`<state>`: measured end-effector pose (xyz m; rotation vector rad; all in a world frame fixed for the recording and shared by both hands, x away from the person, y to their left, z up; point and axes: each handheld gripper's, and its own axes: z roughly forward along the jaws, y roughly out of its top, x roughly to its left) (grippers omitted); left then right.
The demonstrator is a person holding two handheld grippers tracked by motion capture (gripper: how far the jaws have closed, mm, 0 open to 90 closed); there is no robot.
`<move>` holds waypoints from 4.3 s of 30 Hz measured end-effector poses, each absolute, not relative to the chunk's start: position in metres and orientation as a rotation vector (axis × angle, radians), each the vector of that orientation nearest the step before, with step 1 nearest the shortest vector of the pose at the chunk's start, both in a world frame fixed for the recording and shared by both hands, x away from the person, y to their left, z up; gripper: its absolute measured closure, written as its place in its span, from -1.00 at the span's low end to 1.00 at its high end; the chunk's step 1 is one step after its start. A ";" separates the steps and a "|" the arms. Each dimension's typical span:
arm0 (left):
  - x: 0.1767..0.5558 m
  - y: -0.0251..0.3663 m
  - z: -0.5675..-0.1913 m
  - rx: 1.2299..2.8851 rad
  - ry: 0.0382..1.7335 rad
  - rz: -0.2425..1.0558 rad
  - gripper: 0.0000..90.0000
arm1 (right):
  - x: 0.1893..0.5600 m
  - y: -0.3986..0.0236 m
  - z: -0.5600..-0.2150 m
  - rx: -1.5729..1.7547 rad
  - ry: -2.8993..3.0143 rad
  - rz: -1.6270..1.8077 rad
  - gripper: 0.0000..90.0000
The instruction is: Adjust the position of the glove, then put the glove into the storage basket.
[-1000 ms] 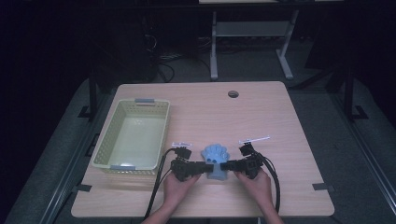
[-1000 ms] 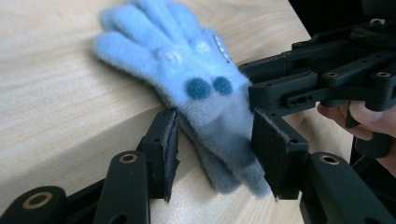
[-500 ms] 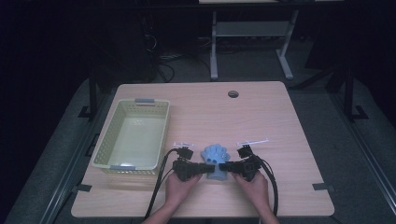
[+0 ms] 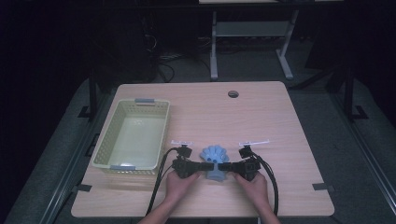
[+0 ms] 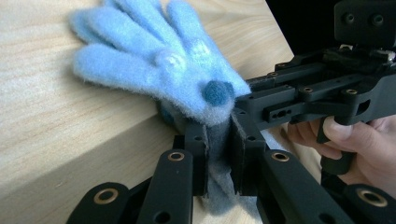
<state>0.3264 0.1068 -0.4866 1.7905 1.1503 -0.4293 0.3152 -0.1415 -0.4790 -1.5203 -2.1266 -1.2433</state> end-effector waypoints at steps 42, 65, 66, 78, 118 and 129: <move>0.334 0.120 -0.442 1.724 1.062 -0.418 0.78 | 0.317 -0.138 -0.427 -1.454 -2.165 -1.381 0.79; 0.336 0.144 -0.425 1.684 1.062 -0.384 0.78 | 0.329 -0.114 -0.405 -1.399 -2.225 -1.376 0.79; 0.336 0.145 -0.424 1.684 1.059 -0.382 0.78 | 0.329 -0.113 -0.404 -1.397 -2.223 -1.372 0.79; 0.336 0.164 -0.409 1.662 1.053 -0.353 0.78 | 0.336 -0.098 -0.388 -1.345 -2.246 -1.401 0.79; 0.343 0.224 -0.378 1.620 1.073 -0.272 0.78 | 0.362 -0.040 -0.360 -1.226 -2.273 -1.423 0.79; 0.346 0.242 -0.371 1.612 1.087 -0.255 0.78 | 0.371 -0.022 -0.357 -1.188 -2.265 -1.453 0.78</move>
